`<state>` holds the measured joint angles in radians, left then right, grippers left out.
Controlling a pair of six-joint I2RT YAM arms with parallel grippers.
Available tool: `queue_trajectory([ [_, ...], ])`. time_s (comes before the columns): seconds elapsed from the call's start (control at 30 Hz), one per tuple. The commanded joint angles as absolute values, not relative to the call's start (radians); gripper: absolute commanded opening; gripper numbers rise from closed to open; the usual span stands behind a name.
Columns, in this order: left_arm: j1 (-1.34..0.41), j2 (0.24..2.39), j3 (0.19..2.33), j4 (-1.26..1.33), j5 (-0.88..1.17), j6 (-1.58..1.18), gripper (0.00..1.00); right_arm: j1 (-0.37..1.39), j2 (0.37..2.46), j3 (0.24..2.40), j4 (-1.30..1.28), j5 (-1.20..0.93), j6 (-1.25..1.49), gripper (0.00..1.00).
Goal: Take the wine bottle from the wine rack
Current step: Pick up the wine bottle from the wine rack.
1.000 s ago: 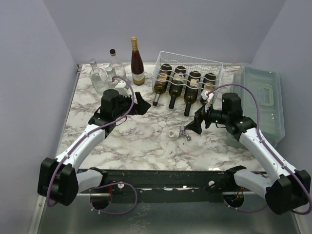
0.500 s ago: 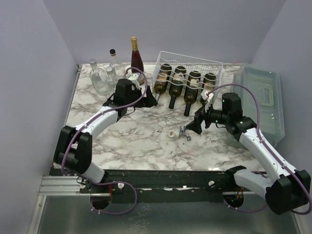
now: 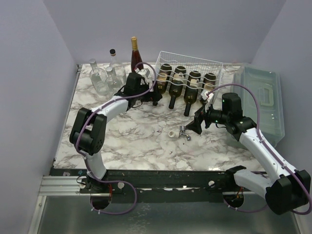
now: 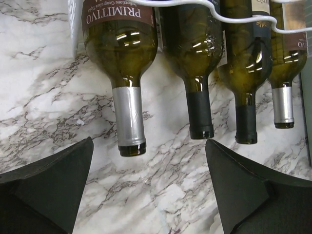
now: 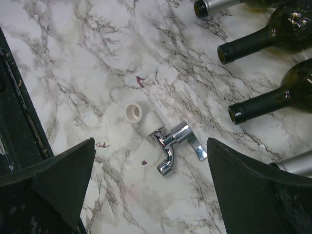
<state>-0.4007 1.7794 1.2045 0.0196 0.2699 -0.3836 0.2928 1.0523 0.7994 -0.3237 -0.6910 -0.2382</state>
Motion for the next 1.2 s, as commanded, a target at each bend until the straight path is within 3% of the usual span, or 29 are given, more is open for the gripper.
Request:
queue_trajectory([
  [0.0,-0.397,1.848,1.281,0.028,0.283,-0.425,0.98,0.288,1.029,0.792,-0.315,-0.689,-0.252,1.00],
  [0.67,-0.359,2.050,1.473,-0.091,0.405,-0.551,0.89,0.289,1.025,0.792,-0.318,-0.696,-0.250,1.00],
  [1.17,-0.350,2.121,1.555,-0.171,0.446,-0.568,0.75,0.289,1.028,0.792,-0.317,-0.696,-0.251,1.00],
])
